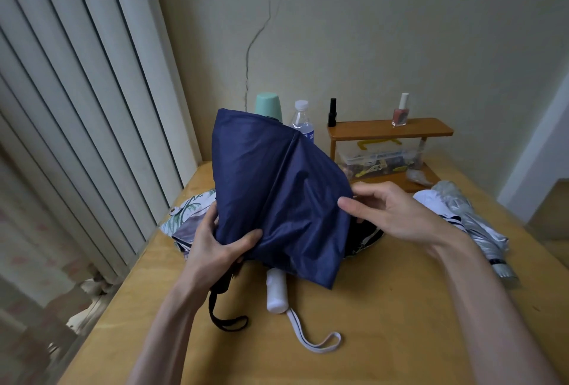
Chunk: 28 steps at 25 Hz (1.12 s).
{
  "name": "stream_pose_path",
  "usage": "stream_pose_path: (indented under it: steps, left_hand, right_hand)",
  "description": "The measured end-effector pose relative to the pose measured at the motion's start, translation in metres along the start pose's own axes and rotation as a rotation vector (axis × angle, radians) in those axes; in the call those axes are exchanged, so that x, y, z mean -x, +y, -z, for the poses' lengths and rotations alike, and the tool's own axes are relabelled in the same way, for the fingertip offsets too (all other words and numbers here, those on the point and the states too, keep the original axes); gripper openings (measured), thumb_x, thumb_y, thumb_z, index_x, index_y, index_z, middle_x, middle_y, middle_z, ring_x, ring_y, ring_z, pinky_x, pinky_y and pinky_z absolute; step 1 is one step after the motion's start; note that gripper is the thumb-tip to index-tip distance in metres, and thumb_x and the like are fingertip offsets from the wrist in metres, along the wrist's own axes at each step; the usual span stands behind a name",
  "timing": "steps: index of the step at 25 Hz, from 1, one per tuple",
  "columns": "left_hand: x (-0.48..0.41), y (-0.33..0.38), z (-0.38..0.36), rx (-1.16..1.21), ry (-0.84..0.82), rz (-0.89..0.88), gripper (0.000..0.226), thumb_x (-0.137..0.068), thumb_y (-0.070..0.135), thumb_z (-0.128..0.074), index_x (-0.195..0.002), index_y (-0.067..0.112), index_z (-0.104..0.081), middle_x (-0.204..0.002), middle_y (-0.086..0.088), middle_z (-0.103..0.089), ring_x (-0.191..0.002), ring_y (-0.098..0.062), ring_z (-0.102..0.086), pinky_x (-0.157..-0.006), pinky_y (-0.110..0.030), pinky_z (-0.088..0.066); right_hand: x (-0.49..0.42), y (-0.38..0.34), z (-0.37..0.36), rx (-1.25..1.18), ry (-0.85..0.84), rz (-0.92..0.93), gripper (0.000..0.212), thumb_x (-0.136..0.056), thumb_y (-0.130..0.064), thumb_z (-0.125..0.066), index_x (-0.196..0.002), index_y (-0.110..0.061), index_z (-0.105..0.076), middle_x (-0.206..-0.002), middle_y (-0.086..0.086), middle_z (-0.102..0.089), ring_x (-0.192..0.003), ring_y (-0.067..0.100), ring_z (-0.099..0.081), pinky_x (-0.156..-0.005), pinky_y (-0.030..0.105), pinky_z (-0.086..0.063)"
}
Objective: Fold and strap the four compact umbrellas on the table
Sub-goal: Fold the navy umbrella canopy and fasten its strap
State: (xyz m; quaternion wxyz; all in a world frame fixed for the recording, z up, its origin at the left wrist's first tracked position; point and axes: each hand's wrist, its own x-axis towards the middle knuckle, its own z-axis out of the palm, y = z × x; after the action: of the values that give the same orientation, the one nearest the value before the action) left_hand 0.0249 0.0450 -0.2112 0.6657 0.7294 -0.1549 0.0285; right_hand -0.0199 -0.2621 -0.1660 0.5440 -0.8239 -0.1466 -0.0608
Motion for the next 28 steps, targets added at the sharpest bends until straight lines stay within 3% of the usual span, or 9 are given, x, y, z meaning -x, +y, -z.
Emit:
stream_pose_path:
  steps: [2, 5, 9, 11, 15, 19, 23, 26, 28]
  left_hand:
    - [-0.002, -0.002, 0.000, -0.028, 0.002, -0.009, 0.066, -0.079, 0.004, -0.088, -0.117, 0.046, -0.053, -0.114, 0.023, -0.065, -0.092, 0.015, -0.068, -0.074, -0.011, -0.055]
    - [-0.003, -0.005, 0.001, -0.064, 0.007, -0.005, 0.067, -0.078, 0.008, -0.089, -0.118, 0.047, -0.053, -0.103, 0.035, -0.071, -0.097, 0.015, -0.067, -0.077, -0.010, -0.055]
    - [-0.003, -0.006, 0.003, -0.040, 0.038, -0.002, 0.063, -0.076, 0.016, -0.089, -0.121, 0.045, -0.055, -0.105, 0.030, -0.072, -0.094, 0.004, -0.072, -0.074, -0.018, -0.059]
    - [-0.005, -0.008, 0.005, -0.038, 0.053, 0.005, 0.060, -0.076, 0.018, -0.089, -0.122, 0.041, -0.058, -0.105, 0.023, -0.075, -0.080, -0.007, -0.074, -0.067, -0.023, -0.060]
    - [-0.006, -0.009, 0.008, -0.042, 0.069, 0.003, 0.058, -0.082, 0.012, -0.087, -0.125, 0.038, -0.059, -0.106, 0.017, -0.076, -0.065, -0.007, -0.069, -0.059, -0.021, -0.058]
    - [-0.004, -0.008, 0.008, -0.046, 0.042, 0.013, 0.060, -0.075, 0.023, -0.089, -0.125, 0.036, -0.060, -0.108, 0.019, -0.076, -0.069, -0.009, -0.071, -0.059, -0.024, -0.058]
    - [-0.002, -0.007, 0.012, -0.058, 0.003, 0.021, 0.072, -0.068, 0.029, -0.089, -0.133, 0.030, -0.059, -0.114, 0.014, -0.075, -0.093, -0.010, -0.075, -0.072, -0.027, -0.062]
    - [-0.003, -0.009, 0.017, -0.041, 0.006, 0.033, 0.074, -0.066, 0.029, -0.089, -0.133, 0.033, -0.058, -0.122, 0.012, -0.071, -0.106, -0.008, -0.073, -0.081, -0.028, -0.062]
    - [-0.004, -0.010, 0.018, -0.043, 0.002, 0.043, 0.072, -0.066, 0.031, -0.090, -0.130, 0.039, -0.058, -0.125, 0.009, -0.071, -0.106, -0.016, -0.074, -0.082, -0.034, -0.062]
  right_hand:
    - [-0.004, -0.002, -0.004, -0.032, 0.055, -0.054, 0.043, -0.104, -0.041, -0.053, -0.099, -0.008, -0.080, -0.104, 0.002, -0.080, -0.100, 0.015, -0.072, -0.092, 0.039, -0.053]
    - [-0.009, -0.006, -0.012, -0.190, 0.160, -0.185, 0.060, -0.108, -0.050, -0.040, -0.108, -0.004, -0.079, -0.107, 0.001, -0.081, -0.106, 0.011, -0.073, -0.099, 0.031, -0.050]
    - [-0.005, -0.002, -0.013, -0.181, 0.097, -0.109, 0.032, -0.099, -0.042, -0.060, -0.107, -0.017, -0.079, -0.103, -0.013, -0.079, -0.093, 0.002, -0.071, -0.077, 0.017, -0.052]
    - [-0.007, 0.001, -0.012, -0.158, 0.179, -0.039, 0.019, -0.088, -0.031, -0.076, -0.099, -0.017, -0.080, -0.104, -0.005, -0.081, -0.098, 0.009, -0.075, -0.082, 0.020, -0.056]
    - [-0.010, 0.000, -0.010, -0.292, 0.356, 0.042, 0.027, -0.074, -0.022, -0.085, -0.094, -0.008, -0.075, -0.102, 0.006, -0.079, -0.099, 0.019, -0.075, -0.084, 0.025, -0.060]
    - [-0.008, -0.001, -0.011, -0.373, 0.197, -0.031, 0.051, -0.084, -0.032, -0.078, -0.107, 0.011, -0.065, -0.107, 0.019, -0.073, -0.102, 0.020, -0.070, -0.091, 0.031, -0.054]
    - [-0.001, -0.009, -0.002, -0.157, 0.134, -0.004, 0.032, -0.094, -0.034, -0.071, -0.081, -0.005, -0.066, -0.084, -0.002, -0.070, -0.083, 0.010, -0.067, -0.074, 0.021, -0.050]
    - [0.005, -0.007, 0.007, -0.041, 0.064, -0.028, 0.022, -0.094, -0.028, -0.071, -0.108, -0.013, -0.079, -0.107, -0.001, -0.080, -0.097, 0.028, -0.073, -0.078, 0.036, -0.057]
    - [0.004, -0.004, 0.008, -0.038, 0.126, -0.070, 0.026, -0.085, -0.032, -0.078, -0.106, -0.016, -0.081, -0.105, 0.002, -0.081, -0.097, 0.035, -0.072, -0.072, 0.035, -0.055]
